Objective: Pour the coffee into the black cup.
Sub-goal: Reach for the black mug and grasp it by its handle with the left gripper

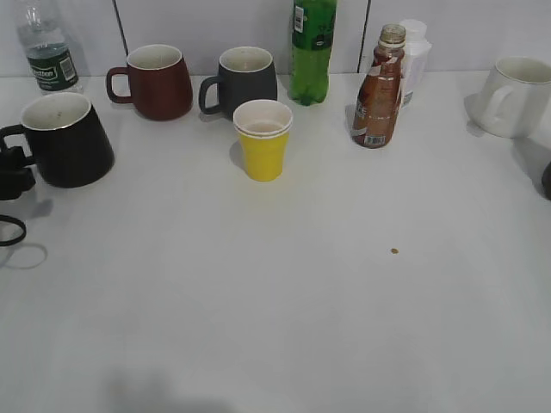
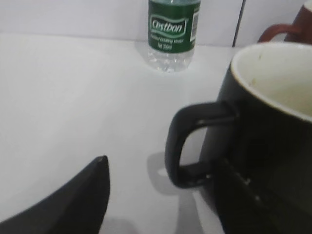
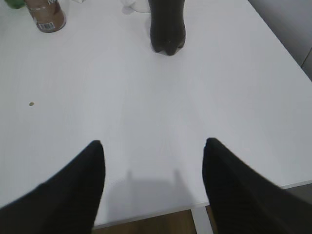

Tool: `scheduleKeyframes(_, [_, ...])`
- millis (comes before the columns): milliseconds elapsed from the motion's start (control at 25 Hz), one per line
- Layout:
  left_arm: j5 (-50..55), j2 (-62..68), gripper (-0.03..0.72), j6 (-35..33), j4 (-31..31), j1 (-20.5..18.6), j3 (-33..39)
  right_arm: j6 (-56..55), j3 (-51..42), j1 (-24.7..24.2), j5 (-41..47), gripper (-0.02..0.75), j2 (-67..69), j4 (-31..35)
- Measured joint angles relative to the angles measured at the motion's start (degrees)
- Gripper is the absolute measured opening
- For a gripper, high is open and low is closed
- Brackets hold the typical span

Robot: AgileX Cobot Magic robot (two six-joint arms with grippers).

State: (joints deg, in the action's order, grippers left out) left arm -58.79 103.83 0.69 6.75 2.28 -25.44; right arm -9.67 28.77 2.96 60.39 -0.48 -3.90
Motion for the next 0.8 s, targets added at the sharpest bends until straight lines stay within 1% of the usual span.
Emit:
scheduleKeyframes(280, [0.5, 3.1, 0.509, 0.0, -0.1, 0.0, -3.5, 0.0, 0.0, 0.0, 0.0, 0.498, 0.0, 0.0])
scheduleKeyframes(520, [0.4, 3.9, 0.508, 0.0, 0.0, 0.0, -4.4, 0.0, 0.0, 0.0, 0.0, 0.498, 0.0, 0.0])
scheduleKeyframes(800, [0.7, 4.3, 0.476, 0.0, -0.2, -0.1, -6.4, 0.0, 0.0, 0.0, 0.0, 0.498, 0.0, 0.0])
